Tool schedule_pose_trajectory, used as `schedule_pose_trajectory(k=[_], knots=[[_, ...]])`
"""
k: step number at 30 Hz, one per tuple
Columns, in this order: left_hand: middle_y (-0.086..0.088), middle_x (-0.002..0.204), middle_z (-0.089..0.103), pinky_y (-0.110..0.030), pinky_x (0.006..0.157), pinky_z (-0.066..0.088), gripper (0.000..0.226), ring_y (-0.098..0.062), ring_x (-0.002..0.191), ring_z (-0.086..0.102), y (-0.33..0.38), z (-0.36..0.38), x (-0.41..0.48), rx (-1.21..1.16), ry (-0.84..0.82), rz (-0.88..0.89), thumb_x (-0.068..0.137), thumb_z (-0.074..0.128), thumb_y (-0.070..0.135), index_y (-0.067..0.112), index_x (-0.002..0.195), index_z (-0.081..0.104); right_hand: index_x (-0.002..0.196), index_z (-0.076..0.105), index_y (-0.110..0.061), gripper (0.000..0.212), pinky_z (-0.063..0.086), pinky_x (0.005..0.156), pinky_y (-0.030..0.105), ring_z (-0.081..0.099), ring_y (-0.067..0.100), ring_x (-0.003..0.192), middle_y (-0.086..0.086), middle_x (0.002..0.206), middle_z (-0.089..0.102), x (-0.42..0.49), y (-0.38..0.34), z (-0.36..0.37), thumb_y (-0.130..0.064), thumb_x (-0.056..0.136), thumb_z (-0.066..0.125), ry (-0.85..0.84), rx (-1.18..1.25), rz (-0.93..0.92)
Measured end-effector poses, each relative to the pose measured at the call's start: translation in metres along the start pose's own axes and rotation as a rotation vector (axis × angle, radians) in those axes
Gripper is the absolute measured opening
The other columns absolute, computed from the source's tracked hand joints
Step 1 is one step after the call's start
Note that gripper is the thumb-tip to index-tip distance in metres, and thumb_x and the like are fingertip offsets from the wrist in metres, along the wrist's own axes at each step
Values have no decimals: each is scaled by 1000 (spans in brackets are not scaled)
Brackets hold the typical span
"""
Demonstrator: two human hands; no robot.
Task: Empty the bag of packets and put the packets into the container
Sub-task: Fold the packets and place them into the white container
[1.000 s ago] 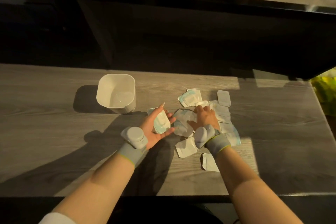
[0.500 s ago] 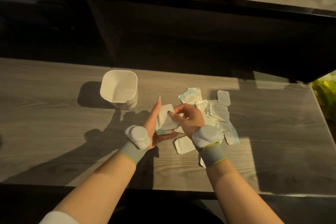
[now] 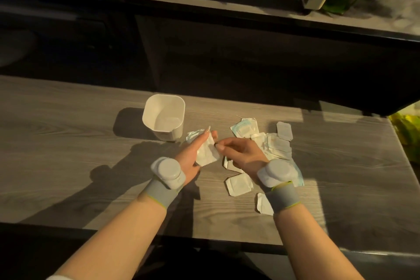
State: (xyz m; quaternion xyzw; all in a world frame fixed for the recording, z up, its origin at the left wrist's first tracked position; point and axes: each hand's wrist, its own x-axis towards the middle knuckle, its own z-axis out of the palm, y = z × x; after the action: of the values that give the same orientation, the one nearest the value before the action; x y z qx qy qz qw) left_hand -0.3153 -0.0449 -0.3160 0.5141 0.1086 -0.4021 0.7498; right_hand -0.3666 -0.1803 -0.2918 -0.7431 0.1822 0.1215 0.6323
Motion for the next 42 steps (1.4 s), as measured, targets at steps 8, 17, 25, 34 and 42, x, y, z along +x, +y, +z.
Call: schedule_pose_trajectory(k=[8,17,25,34,42], knots=[[0,119,64,-34,96,48,33,-15,112,59,47,-19,-16,22,-47,138,90,50,32,21,118,62,110,64,0,26,42,52,4,59,-11,52,-10,73,64,19,-51,28,-14,87,61,-181,-49,-53],[4,128,53,-36,100,40,40,-14,119,49,99,-87,-12,467,307,596,79,68,26,33,115,53,105,67,-5,24,40,49,5,57,-7,54,-7,72,61,64,-99,49,-19,84,66,-26,-135,-78],[1,129,50,-9,93,42,98,-13,120,50,66,-145,36,872,120,205,58,86,13,20,137,29,111,66,-12,39,47,82,24,60,16,94,1,100,63,131,-109,75,-29,77,72,-56,-715,65],[13,117,58,-28,93,50,94,-2,106,58,81,-136,75,1084,-47,275,50,86,42,28,130,40,112,65,-10,38,51,88,31,62,23,111,8,118,66,162,-105,91,-29,79,70,-215,-1189,134],[28,91,54,-14,76,48,71,4,91,58,102,-126,83,1126,13,179,52,88,21,49,99,43,129,50,-4,47,36,105,40,44,35,129,20,138,48,179,-99,90,-18,86,63,-382,-1232,88]])
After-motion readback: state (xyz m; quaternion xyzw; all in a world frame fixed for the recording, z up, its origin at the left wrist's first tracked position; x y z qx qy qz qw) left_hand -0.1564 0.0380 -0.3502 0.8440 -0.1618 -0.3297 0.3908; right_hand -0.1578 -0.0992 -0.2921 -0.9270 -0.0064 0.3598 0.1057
